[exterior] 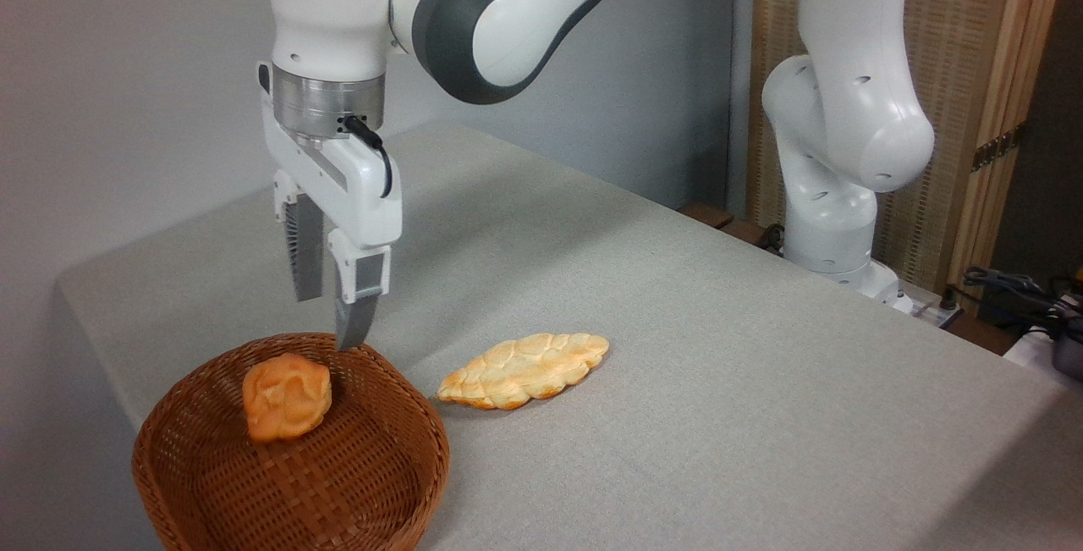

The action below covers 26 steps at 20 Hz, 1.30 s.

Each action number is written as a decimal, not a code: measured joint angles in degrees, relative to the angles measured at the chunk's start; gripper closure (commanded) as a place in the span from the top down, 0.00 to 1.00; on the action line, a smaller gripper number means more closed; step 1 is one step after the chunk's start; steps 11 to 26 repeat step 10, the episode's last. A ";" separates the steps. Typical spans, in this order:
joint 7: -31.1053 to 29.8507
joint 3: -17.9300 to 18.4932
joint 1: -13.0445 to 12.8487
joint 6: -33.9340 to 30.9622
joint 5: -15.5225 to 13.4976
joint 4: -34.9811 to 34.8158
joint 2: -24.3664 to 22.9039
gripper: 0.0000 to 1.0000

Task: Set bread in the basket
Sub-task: 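Lower the bun into the basket and open the gripper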

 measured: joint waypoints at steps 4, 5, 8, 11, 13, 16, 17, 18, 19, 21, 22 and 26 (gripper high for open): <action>-0.20 0.82 0.03 -8.73 0.01 0.14 -1.84 1.00; -0.20 1.22 0.04 -10.42 0.01 0.14 -2.23 1.00; -0.20 2.15 0.05 -13.33 1.60 0.14 -2.92 1.00; -0.21 2.33 0.05 -14.40 4.13 0.14 -3.19 1.00; -0.21 2.33 0.05 -14.40 4.13 0.14 -3.19 1.00; -0.21 2.33 0.05 -14.40 4.13 0.14 -3.19 1.00; -0.21 2.33 0.05 -14.40 4.13 0.14 -3.19 1.00; -0.21 2.33 0.05 -14.40 4.13 0.14 -3.19 1.00; -0.21 2.33 0.05 -14.40 4.13 0.14 -3.19 1.00; -0.21 2.33 0.05 -14.40 4.13 0.14 -3.19 1.00; -0.21 2.33 0.05 -14.40 4.13 0.14 -3.19 1.00; -0.21 2.33 0.05 -14.40 4.13 0.14 -3.19 1.00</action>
